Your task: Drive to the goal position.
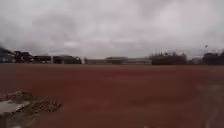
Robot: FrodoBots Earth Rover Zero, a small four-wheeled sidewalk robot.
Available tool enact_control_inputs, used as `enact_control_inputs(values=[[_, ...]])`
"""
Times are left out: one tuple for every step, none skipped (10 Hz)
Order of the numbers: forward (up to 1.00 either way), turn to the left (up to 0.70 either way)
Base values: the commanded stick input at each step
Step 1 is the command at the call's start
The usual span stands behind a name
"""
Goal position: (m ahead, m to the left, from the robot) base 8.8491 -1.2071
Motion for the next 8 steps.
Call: enact_control_inputs(values=[[0.65,0.0],[0.65,0.0],[0.65,0.0],[0.65,0.0],[0.65,0.0],[0.65,0.0],[0.65,0.0],[0.65,0.0]])
